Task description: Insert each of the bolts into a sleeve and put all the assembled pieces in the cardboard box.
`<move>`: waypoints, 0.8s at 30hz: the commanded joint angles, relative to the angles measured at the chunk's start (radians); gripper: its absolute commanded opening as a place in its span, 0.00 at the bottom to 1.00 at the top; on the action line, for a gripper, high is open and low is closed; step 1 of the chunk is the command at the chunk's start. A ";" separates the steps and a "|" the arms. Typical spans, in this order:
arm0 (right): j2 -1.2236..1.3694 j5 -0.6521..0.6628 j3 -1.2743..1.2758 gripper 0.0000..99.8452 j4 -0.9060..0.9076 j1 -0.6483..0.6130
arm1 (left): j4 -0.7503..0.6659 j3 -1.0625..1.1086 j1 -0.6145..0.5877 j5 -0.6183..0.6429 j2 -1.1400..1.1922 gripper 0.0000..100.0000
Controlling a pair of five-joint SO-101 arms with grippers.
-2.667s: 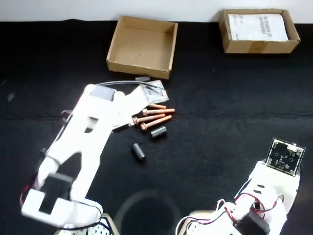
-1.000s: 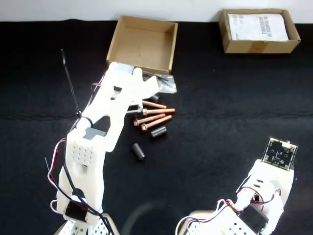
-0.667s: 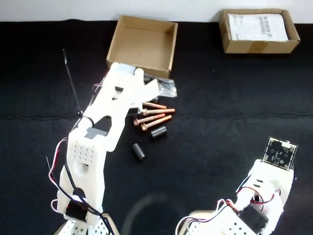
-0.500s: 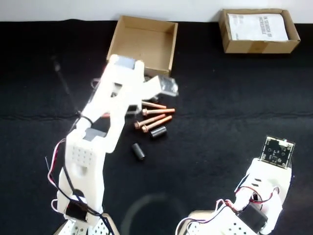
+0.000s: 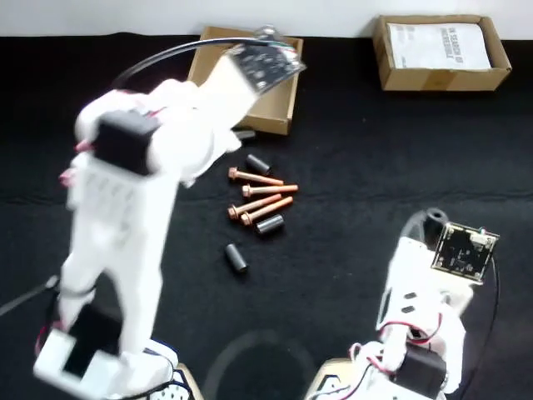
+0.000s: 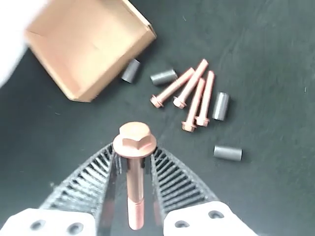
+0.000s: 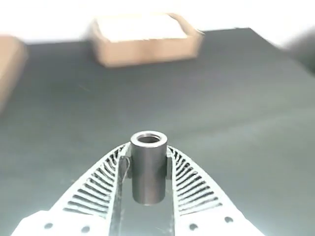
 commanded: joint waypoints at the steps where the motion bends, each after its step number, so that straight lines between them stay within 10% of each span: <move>1: -0.008 -0.169 -0.090 0.01 -0.018 -0.188 | 0.002 0.108 0.015 0.058 -0.197 0.01; 10: -0.007 -0.327 -0.099 0.01 -0.016 -0.509 | -0.146 0.542 0.016 0.341 -0.607 0.01; 18: -0.007 -0.324 -0.033 0.01 -0.016 -0.845 | -0.677 1.092 0.018 0.381 -0.911 0.01; 24: -0.007 -0.160 0.041 0.01 -0.016 -0.872 | -1.017 1.417 0.136 0.381 -1.041 0.01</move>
